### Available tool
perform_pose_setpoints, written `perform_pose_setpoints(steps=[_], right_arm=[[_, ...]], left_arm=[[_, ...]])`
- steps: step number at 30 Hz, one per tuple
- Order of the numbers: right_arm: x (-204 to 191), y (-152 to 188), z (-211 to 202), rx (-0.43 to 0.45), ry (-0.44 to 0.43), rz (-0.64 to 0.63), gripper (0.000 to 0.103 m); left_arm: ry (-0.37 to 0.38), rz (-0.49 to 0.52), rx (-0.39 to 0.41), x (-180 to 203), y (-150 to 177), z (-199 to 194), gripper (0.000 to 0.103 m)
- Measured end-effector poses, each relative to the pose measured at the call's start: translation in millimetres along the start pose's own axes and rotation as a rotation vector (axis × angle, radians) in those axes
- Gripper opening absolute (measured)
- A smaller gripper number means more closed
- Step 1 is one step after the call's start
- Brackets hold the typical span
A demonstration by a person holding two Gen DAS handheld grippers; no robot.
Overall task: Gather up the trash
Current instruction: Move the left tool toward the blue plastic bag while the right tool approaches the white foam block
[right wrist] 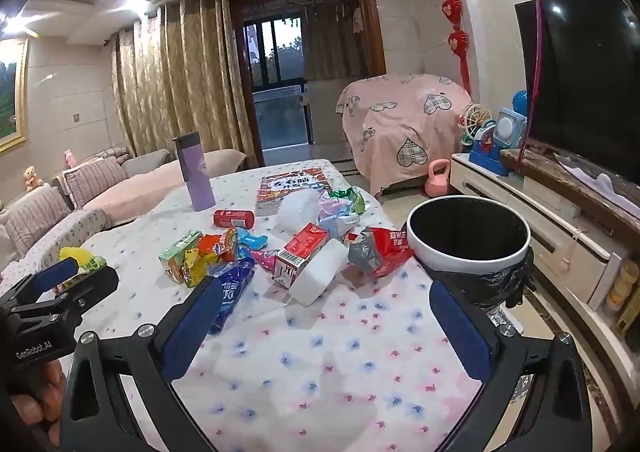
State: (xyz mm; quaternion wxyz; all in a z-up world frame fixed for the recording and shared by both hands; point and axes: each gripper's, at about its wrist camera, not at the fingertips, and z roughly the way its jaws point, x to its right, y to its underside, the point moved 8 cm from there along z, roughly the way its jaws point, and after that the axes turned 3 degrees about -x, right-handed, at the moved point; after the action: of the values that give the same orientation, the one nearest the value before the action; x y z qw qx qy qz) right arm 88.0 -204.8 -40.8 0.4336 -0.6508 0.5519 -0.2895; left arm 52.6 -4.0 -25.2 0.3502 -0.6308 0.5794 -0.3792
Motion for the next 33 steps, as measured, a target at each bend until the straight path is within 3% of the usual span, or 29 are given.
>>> perform_pose_setpoints(steps=[33], right_arm=[[4,4,9,-0.015,-0.013,0.040,0.103]], left_arm=[[-0.002,0.001,-0.037,1,8,13,0.103]])
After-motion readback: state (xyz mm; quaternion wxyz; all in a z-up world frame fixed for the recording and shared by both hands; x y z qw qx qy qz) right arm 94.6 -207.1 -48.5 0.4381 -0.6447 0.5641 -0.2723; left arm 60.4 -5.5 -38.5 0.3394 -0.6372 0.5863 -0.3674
